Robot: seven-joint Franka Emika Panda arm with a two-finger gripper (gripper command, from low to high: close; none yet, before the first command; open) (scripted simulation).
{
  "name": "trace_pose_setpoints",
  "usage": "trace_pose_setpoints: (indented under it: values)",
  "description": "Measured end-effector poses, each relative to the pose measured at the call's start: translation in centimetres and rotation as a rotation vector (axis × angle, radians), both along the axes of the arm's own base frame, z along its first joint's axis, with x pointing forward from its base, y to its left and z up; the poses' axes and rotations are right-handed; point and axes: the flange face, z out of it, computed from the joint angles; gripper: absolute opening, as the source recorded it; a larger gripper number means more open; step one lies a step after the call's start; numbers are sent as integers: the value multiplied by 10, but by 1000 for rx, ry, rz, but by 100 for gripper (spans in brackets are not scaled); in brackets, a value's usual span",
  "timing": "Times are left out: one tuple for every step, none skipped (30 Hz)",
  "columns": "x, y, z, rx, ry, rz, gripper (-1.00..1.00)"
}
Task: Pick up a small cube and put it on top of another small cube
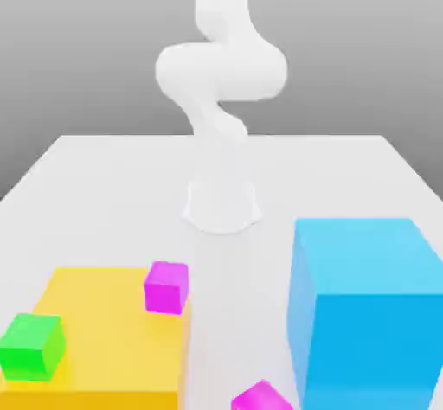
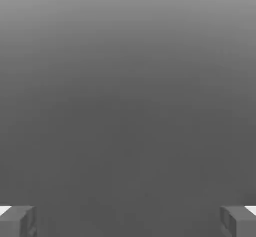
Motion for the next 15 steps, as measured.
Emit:
trace_pose_setpoints:
  values:
    - [12,15,-16,-25,26,49,0]
    - [22,29,-33,-47,53,98,0]
    - [32,45,-51,-69,81,147,0]
    - [40,60,-70,-90,108,197,0]
    - [47,76,-89,-111,135,247,0]
    - [52,92,-109,-132,161,298,0]
    - [55,108,-129,-153,187,349,0]
    - [58,125,-149,-174,213,401,0]
    - [58,141,-170,-195,238,452,0]
    - [58,157,-190,-216,263,505,0]
    - [55,173,-211,-238,288,557,0]
    - [52,188,-232,-259,312,611,0]
    - [47,203,-253,-280,335,665,0]
    - [40,217,-274,-302,358,718,0]
    - [32,231,-294,-323,382,773,0]
